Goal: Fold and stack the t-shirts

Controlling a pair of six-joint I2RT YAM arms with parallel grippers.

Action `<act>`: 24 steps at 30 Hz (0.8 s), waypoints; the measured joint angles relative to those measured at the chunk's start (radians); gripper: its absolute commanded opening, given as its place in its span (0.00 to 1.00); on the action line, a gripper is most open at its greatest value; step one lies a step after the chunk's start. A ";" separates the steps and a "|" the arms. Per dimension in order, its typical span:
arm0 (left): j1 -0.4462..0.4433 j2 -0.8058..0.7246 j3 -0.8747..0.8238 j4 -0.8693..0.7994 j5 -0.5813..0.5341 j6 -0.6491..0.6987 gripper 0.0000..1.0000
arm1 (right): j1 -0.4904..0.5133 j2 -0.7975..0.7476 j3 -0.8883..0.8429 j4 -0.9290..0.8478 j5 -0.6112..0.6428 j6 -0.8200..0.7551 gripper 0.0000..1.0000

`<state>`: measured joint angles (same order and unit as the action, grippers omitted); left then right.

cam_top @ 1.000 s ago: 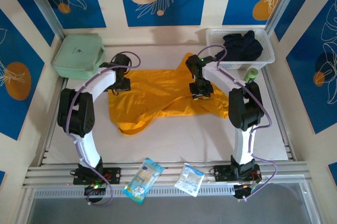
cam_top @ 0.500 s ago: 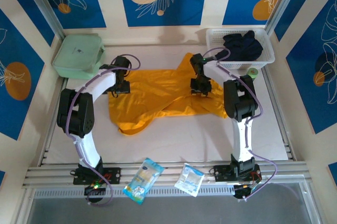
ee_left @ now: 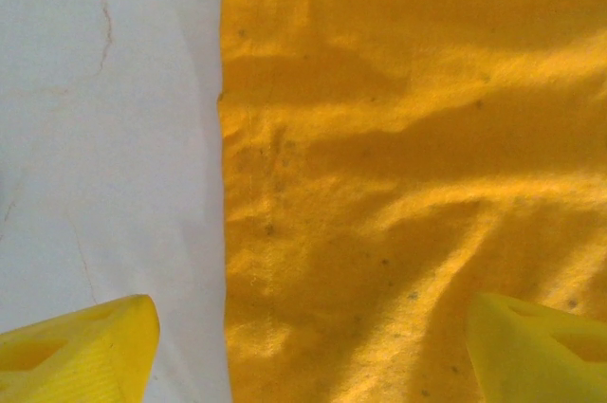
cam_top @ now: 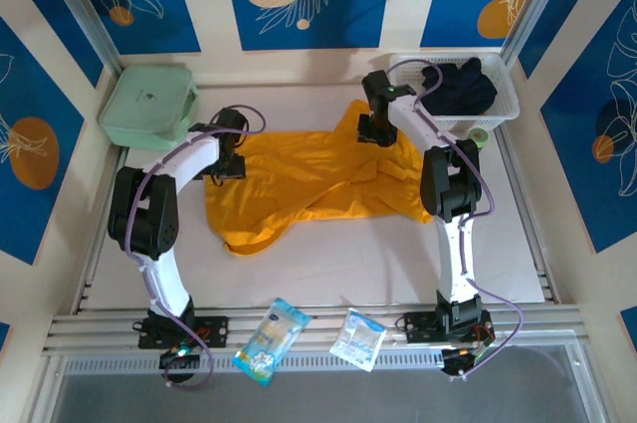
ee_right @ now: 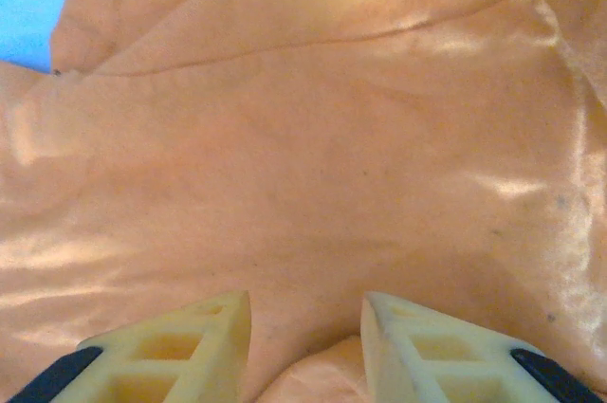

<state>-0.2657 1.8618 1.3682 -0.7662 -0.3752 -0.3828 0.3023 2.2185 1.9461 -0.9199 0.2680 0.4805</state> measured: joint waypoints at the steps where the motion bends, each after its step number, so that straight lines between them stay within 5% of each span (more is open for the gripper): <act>1: 0.000 0.000 -0.006 0.000 0.000 0.000 0.83 | 0.005 -0.016 -0.032 0.003 0.009 0.000 0.39; 10: 0.000 0.000 -0.014 0.002 0.001 0.000 0.83 | 0.100 -0.182 -0.340 -0.007 0.045 0.037 0.37; 24: 0.000 0.000 -0.023 0.003 0.005 0.000 0.83 | 0.050 -0.092 -0.323 0.047 0.046 0.051 0.38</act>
<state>-0.2657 1.8618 1.3449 -0.7631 -0.3702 -0.3832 0.3527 2.1262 1.6230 -0.8730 0.3141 0.5320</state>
